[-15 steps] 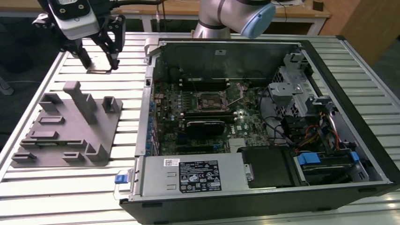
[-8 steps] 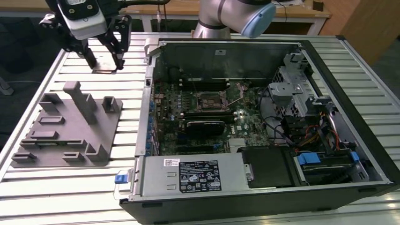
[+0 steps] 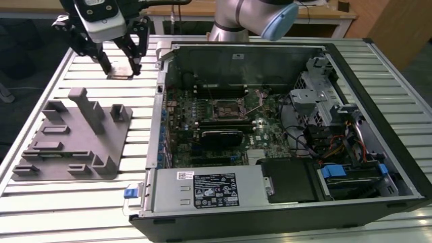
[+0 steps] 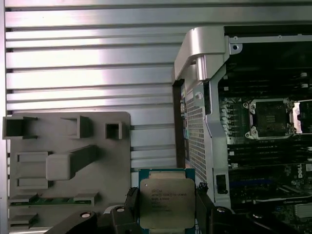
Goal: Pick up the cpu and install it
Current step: 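Pick up the cpu and move it towards the insertion slot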
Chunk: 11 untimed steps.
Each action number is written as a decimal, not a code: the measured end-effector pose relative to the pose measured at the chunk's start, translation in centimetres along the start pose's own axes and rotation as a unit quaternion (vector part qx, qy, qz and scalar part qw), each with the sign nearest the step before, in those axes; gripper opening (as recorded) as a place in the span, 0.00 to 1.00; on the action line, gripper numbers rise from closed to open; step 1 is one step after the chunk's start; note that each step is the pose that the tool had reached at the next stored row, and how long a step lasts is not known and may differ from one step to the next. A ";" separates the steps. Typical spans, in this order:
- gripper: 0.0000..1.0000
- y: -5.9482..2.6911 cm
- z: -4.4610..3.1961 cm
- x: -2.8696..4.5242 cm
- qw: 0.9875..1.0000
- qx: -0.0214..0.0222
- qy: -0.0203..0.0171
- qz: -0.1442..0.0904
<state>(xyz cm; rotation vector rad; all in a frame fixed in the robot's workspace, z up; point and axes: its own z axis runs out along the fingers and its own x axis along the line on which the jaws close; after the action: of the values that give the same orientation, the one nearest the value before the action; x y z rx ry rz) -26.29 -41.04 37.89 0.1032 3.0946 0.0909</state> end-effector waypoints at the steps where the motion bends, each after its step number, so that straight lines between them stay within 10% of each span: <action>1: 0.54 0.01 0.01 -0.15 1.000 0.000 0.000 0.000; 11: 0.54 0.11 0.07 -1.59 1.000 0.000 0.000 0.000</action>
<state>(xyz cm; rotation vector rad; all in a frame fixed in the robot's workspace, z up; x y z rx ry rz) -24.69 -41.04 37.90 0.1032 3.0946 0.0908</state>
